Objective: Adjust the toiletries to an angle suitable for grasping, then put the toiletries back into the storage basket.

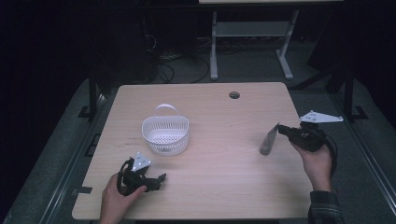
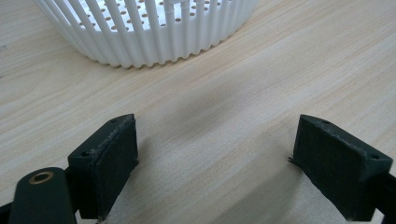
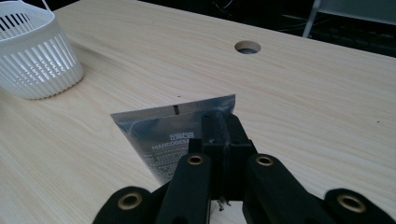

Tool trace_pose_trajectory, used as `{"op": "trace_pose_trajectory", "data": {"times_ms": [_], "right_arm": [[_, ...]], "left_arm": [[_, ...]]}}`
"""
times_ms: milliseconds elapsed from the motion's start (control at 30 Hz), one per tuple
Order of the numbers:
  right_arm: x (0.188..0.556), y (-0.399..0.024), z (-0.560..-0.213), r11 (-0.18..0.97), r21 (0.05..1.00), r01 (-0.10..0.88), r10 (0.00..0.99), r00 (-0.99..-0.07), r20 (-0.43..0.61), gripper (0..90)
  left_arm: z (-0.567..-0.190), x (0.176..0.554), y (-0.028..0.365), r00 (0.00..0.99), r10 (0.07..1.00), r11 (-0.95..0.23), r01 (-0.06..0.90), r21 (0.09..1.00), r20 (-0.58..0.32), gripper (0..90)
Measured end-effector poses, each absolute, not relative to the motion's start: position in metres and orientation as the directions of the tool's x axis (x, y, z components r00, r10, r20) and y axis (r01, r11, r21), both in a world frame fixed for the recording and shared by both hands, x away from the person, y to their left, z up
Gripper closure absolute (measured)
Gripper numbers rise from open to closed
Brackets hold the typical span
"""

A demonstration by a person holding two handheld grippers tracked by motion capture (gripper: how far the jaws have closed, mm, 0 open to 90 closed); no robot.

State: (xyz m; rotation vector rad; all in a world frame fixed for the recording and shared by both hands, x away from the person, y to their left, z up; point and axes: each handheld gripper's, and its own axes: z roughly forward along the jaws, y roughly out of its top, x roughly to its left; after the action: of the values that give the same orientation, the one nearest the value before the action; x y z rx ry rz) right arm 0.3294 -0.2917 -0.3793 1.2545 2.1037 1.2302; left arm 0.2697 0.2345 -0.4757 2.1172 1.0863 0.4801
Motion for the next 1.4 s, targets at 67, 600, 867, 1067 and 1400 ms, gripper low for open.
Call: {"op": "trace_pose_trajectory", "data": {"times_ms": [67, 600, 867, 1067, 1400], "right_arm": [[0.329, -0.293, -0.38, 0.212, 0.84, 0.499, 0.849, -0.52, 0.094, 89.7], [0.321, -0.303, -0.371, 0.228, 0.82, 0.524, 0.833, -0.542, 0.114, 33.0], [0.323, -0.299, -0.368, 0.247, 0.821, 0.515, 0.825, -0.556, 0.1, 19.7], [0.327, -0.294, -0.366, 0.269, 0.812, 0.518, 0.819, -0.566, 0.09, 13.8], [0.339, -0.285, -0.366, 0.287, 0.809, 0.513, 0.801, -0.592, 0.091, 12.4]], "left_arm": [[-0.476, 0.27, 0.234, 0.579, 0.815, -0.404, 0.556, 0.726, 0.01, 12.8], [-0.476, 0.269, 0.234, 0.579, 0.815, -0.401, 0.555, 0.729, 0.008, 12.9], [-0.476, 0.269, 0.234, 0.579, 0.815, -0.401, 0.555, 0.729, 0.008, 12.9], [-0.476, 0.269, 0.235, 0.583, 0.813, -0.407, 0.554, 0.726, 0.012, 12.8], [-0.476, 0.269, 0.234, 0.58, 0.815, -0.405, 0.555, 0.727, 0.011, 12.8]]}}
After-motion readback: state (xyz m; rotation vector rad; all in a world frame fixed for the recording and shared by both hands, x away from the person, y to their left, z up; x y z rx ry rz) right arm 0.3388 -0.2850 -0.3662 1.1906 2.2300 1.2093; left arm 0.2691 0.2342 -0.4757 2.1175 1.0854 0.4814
